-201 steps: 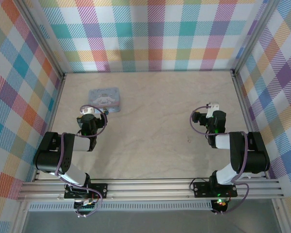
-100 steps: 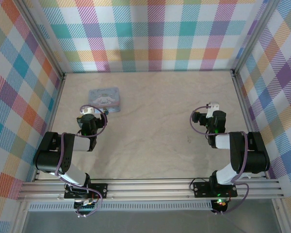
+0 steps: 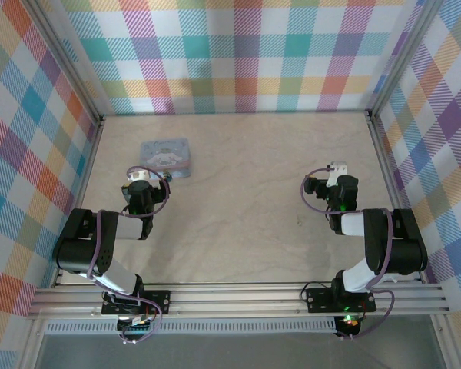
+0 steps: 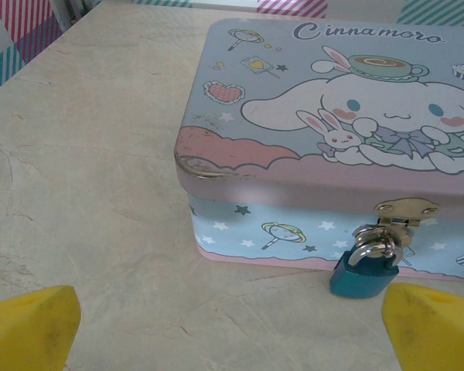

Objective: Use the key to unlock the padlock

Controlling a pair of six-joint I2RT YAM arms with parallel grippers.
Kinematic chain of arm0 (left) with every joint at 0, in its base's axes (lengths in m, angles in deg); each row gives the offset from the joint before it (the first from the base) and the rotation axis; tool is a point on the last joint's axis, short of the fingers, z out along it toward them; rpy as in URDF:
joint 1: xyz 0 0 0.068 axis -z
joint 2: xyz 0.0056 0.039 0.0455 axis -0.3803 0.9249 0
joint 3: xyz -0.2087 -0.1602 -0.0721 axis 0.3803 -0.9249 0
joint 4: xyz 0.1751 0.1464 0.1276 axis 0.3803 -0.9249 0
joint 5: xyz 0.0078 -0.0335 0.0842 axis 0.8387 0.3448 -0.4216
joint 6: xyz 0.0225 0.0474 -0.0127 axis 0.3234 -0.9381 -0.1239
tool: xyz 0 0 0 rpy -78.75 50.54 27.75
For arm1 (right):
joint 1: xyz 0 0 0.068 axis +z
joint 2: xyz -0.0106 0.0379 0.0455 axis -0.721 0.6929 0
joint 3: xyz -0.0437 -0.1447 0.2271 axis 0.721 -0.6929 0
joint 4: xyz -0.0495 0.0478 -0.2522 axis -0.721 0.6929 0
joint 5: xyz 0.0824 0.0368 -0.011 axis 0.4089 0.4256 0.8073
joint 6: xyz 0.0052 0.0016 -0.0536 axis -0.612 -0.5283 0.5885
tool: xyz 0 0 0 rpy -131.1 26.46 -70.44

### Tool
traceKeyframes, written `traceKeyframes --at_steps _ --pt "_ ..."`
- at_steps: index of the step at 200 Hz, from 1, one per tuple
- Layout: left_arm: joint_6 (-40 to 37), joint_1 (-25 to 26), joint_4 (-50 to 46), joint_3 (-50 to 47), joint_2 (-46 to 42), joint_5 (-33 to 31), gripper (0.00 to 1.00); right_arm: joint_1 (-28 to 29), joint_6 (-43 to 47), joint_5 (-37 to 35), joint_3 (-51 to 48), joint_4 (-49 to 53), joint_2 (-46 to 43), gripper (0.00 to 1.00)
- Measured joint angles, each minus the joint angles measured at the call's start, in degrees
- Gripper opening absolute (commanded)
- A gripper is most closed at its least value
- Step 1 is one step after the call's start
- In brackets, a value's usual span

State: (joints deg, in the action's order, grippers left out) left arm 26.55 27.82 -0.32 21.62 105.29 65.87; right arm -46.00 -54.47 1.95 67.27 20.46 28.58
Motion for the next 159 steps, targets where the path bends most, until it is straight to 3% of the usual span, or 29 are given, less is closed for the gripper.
traceKeyframes --at_steps 50,78,124,159 --pt "0.0 0.0 -0.4 0.0 -0.2 -0.1 1.0 0.0 -0.8 -1.6 -0.1 0.2 -0.4 1.0" --pt "0.0 0.0 -3.7 0.1 -2.3 0.1 1.0 0.0 -1.3 -2.6 -0.7 3.8 -5.7 1.0" --pt "1.0 0.0 -15.4 3.2 -17.1 0.3 1.0 0.0 -2.1 -1.0 2.8 18.7 -18.2 1.0" --pt "9.0 0.0 -29.8 10.6 -26.4 0.3 1.0 0.0 -5.1 2.1 7.9 34.8 -25.1 0.97"
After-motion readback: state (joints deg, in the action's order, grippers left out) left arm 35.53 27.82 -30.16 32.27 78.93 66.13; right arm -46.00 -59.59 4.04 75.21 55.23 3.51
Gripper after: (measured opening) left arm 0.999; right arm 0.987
